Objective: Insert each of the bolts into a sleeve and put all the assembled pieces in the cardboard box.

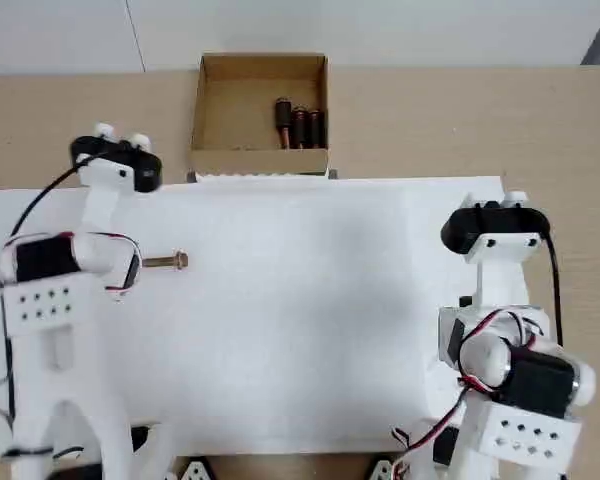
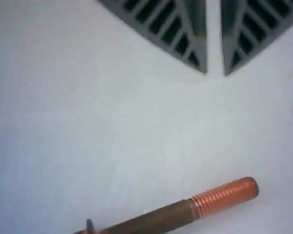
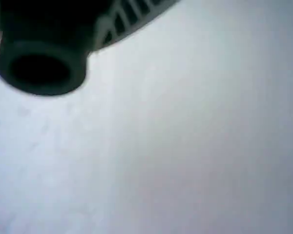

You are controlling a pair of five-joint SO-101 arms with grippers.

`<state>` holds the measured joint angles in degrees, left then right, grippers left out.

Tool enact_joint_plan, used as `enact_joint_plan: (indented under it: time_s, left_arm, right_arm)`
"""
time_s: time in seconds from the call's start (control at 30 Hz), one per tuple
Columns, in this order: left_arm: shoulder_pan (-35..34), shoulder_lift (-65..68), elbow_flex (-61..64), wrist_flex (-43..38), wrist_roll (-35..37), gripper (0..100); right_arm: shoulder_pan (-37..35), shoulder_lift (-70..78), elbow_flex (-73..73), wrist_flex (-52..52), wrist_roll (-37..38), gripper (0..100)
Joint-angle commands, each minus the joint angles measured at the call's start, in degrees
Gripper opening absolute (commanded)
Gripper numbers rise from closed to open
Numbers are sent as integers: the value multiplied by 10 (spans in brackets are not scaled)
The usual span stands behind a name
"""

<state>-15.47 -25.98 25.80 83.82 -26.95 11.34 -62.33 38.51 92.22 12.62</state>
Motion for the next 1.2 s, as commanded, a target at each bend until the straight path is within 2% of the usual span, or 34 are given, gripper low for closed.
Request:
enact_joint_plan:
  time_s: [0.0,0.2,0.43,0.5,0.67,0.8,1.17]
  left_arm:
    - [-2,43,-59,6,-79,12]
    - [11,142,-129,7,-225,12]
    - [18,240,-198,40,-351,13]
    - [18,265,-214,56,-382,41]
    - [14,306,-240,64,-415,116]
    - [27,337,-247,61,-438,123]
    - [55,433,-294,19,-438,119]
  right_arm:
    - [7,-4,5,-29,8,4]
    - [7,-3,6,-51,8,4]
    - [7,-3,17,-85,7,4]
    - [7,-3,23,-94,7,4]
    - [7,-3,28,-107,7,4]
    - [7,1,28,-107,8,4]
    - [7,14,28,-107,8,4]
